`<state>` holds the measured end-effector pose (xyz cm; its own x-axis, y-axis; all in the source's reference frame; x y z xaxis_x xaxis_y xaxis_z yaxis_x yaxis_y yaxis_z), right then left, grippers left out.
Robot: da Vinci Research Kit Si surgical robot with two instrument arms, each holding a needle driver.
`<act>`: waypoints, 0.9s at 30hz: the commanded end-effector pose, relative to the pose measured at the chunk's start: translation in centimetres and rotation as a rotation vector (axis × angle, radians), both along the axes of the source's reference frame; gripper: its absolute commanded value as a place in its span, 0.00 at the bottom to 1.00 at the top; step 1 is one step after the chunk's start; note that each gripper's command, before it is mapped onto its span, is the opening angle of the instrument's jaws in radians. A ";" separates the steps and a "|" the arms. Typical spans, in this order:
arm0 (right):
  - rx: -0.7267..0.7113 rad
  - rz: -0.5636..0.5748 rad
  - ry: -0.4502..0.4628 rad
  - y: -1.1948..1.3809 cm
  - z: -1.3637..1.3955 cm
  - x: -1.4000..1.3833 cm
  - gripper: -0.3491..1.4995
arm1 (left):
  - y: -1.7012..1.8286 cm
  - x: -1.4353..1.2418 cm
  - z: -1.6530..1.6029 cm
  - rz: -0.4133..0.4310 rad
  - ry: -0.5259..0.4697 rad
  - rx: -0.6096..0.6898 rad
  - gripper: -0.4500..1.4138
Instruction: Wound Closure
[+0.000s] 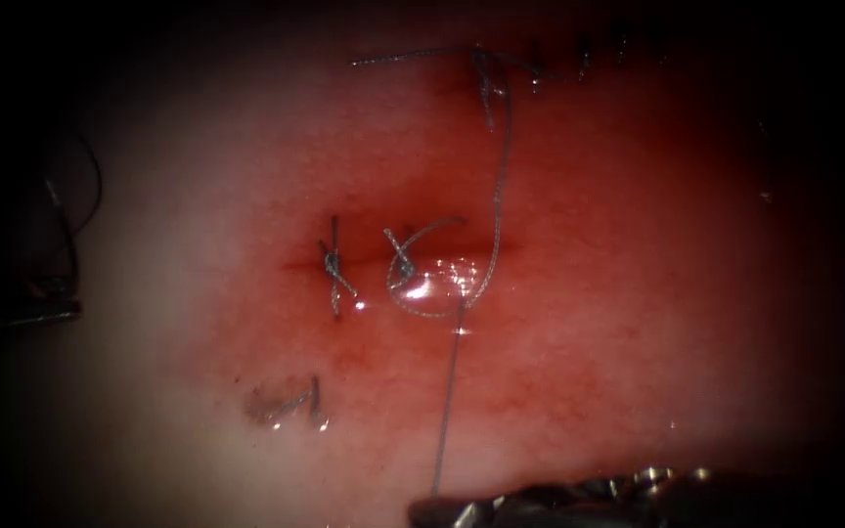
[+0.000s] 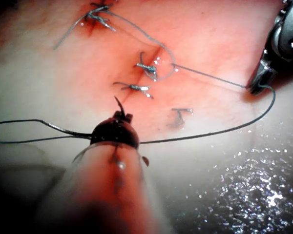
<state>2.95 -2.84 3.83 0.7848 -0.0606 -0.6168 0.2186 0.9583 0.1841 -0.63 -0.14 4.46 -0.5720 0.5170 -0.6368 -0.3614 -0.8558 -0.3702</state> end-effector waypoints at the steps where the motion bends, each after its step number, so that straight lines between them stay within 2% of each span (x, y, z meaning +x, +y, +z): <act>1: 0.024 -0.037 0.009 -0.22 -0.09 0.13 0.00 | -0.01 -0.06 0.06 0.000 -0.002 0.001 0.00; 10: 0.126 -0.156 0.067 -0.67 -0.59 0.35 0.00 | -0.01 -0.06 0.06 0.002 0.000 0.002 0.00; 14: 0.164 -0.189 0.103 -0.78 -0.71 0.38 0.00 | -0.01 -0.06 0.06 0.001 0.000 0.002 0.00; 16: 0.166 -0.197 0.122 -0.72 -0.73 0.39 0.00 | -0.01 -0.06 0.06 0.001 0.000 0.002 0.00; 17: 0.164 -0.191 0.135 -0.67 -0.73 0.39 0.05 | -0.01 -0.06 0.06 0.001 0.001 0.002 0.00; 19: 0.128 -0.156 0.186 -0.49 -0.70 0.38 0.50 | -0.01 -0.07 0.06 0.000 0.001 0.002 0.00; 20: 0.100 -0.129 0.211 -0.39 -0.68 0.37 0.69 | -0.02 -0.07 0.06 0.000 0.001 0.002 0.00; 21: 0.067 -0.101 0.242 -0.28 -0.65 0.36 0.81 | -0.02 -0.07 0.06 0.000 0.001 0.002 0.00; 24: -0.050 -0.012 0.333 0.09 -0.52 0.27 0.97 | -0.02 -0.07 0.07 0.001 -0.001 0.003 0.00; 27: -0.137 0.042 0.379 0.38 -0.38 0.13 0.99 | -0.02 -0.07 0.07 0.005 0.000 -0.001 0.00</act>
